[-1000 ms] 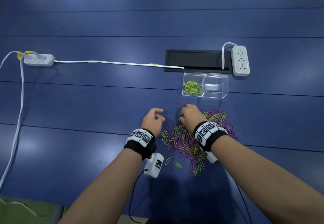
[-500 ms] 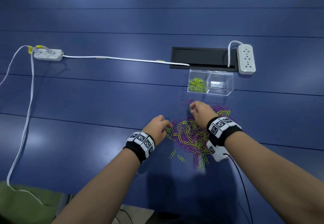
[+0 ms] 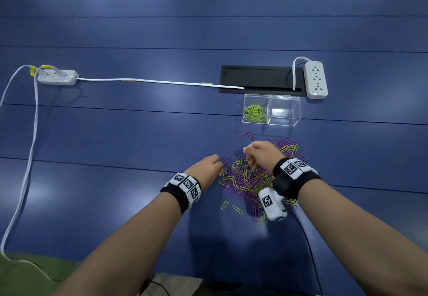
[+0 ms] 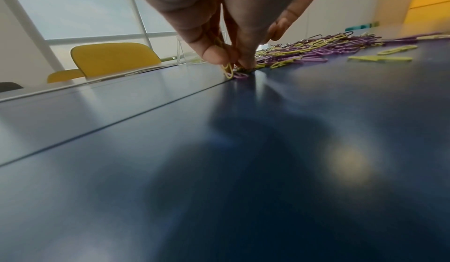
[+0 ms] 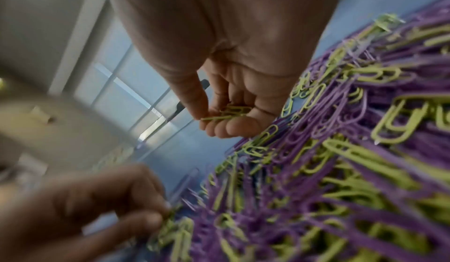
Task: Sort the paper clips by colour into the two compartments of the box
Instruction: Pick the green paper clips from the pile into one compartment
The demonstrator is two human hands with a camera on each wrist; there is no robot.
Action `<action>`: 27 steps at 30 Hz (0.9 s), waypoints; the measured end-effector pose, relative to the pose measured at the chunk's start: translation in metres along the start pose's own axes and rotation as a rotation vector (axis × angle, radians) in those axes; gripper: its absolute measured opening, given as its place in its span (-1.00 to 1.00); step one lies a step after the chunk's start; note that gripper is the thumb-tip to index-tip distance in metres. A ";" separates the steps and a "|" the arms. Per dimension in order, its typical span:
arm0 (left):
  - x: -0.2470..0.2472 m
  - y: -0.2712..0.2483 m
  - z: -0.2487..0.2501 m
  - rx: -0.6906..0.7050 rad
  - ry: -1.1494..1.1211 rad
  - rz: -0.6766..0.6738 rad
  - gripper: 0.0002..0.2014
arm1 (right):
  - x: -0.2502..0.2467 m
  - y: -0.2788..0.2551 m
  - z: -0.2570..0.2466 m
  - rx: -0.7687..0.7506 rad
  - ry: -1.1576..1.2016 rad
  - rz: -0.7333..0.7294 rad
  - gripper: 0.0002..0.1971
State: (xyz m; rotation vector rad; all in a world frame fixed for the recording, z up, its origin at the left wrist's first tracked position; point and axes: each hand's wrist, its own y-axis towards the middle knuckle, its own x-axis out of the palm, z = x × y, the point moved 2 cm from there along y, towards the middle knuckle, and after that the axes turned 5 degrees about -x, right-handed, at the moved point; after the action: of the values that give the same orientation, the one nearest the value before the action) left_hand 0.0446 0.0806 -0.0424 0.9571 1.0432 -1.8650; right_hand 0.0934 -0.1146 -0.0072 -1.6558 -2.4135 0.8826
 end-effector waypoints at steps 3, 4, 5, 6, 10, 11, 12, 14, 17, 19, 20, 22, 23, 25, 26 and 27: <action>0.000 0.000 0.001 -0.010 0.010 -0.005 -0.81 | 0.007 0.004 0.001 -0.085 -0.452 -0.016 -0.82; -0.002 0.000 0.002 -0.032 0.001 -0.008 -0.79 | 0.010 0.004 0.001 -0.116 -0.559 -0.031 -0.82; -0.005 0.000 0.004 -0.070 -0.029 -0.005 -0.79 | 0.013 0.005 -0.001 -0.156 -0.646 -0.050 -0.82; -0.008 0.000 0.005 -0.115 -0.097 0.021 -0.81 | 0.016 0.006 0.000 -0.191 -0.712 -0.076 -0.81; -0.023 -0.004 0.002 -0.345 -0.437 0.295 -0.90 | 0.022 0.009 0.001 -0.305 -0.837 -0.124 -0.80; -0.026 -0.005 0.000 -0.429 -0.521 0.326 -0.89 | 0.022 0.009 0.001 -0.325 -0.855 -0.128 -0.82; -0.028 -0.005 -0.002 -0.501 -0.619 0.339 -0.87 | 0.023 0.008 0.001 -0.343 -0.875 -0.133 -0.84; -0.031 -0.005 -0.002 -0.568 -0.818 0.363 -0.84 | 0.025 0.007 0.001 -0.356 -0.917 -0.137 -0.86; -0.033 -0.005 0.000 -0.597 -1.055 0.397 -0.84 | 0.027 0.008 0.002 -0.315 -0.927 -0.139 -0.89; -0.029 -0.003 0.002 -0.611 -1.162 0.379 -0.84 | 0.027 0.008 0.002 -0.272 -0.890 -0.140 -0.94; -0.026 -0.001 0.004 -0.607 -1.204 0.357 -0.84 | 0.026 0.008 0.003 -0.253 -0.853 -0.125 -0.93; -0.019 0.001 0.006 -0.594 -1.211 0.288 -0.81 | 0.019 0.006 0.002 -0.208 -0.733 -0.048 -0.88; -0.017 0.002 0.008 -0.585 -1.182 0.253 -0.80 | 0.014 0.006 0.001 -0.189 -0.660 0.006 -0.88; -0.013 0.003 0.011 -0.569 -1.109 0.219 -0.81 | 0.002 0.007 -0.001 -0.142 -0.513 0.088 -0.90; -0.010 0.004 0.011 -0.566 -1.074 0.213 -0.82 | -0.005 0.008 -0.003 -0.119 -0.421 0.117 -0.91; -0.006 0.006 0.012 -0.564 -1.047 0.213 -0.83 | -0.013 0.009 -0.006 -0.094 -0.314 0.142 -0.91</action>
State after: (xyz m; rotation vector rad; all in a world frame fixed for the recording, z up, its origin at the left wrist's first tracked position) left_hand 0.0495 0.0699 -0.0344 -0.2531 0.6753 -1.4307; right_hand 0.1082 -0.1213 -0.0036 -1.8676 -2.5959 1.1459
